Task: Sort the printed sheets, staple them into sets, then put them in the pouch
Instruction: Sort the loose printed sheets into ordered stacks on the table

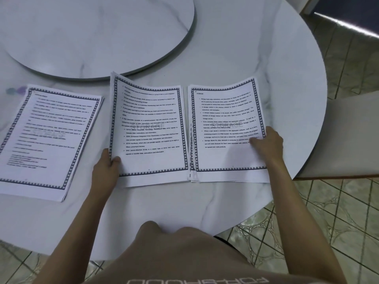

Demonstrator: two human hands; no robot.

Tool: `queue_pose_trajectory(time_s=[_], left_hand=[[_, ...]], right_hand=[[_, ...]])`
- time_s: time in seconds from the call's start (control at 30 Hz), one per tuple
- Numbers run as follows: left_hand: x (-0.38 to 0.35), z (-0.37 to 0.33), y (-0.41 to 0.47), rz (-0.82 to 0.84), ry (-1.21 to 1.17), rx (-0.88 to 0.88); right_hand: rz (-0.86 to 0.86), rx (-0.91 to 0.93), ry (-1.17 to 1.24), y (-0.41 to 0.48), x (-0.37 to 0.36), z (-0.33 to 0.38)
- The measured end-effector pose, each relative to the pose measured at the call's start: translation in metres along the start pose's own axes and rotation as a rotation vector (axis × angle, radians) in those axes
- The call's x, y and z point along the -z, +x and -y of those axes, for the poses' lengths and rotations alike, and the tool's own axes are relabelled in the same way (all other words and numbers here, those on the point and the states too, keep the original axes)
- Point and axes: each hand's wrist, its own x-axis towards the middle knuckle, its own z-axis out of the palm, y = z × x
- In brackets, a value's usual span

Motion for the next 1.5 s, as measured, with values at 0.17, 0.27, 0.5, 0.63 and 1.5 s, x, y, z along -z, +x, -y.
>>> queue_pose_trajectory(time_s=[0.17,0.27,0.5,0.63,1.5], left_hand=[[0.005,0.000,0.000,0.043,-0.058,-0.021],[0.007,0.001,0.002,0.077,-0.074,-0.029],[0.012,0.009,0.008,0.146,-0.132,-0.001],[0.015,0.010,0.010,0.172,-0.164,0.008],[0.039,0.016,0.001,0.378,-0.312,0.079]], right_hand=[[0.009,0.111,0.196,-0.019,0.012,-0.004],[-0.014,0.155,0.258,-0.030,0.016,-0.008],[-0.181,0.243,0.367,-0.052,0.025,0.002],[-0.239,0.268,0.474,-0.056,0.034,0.006],[0.234,0.035,0.514,-0.128,-0.097,0.050]])
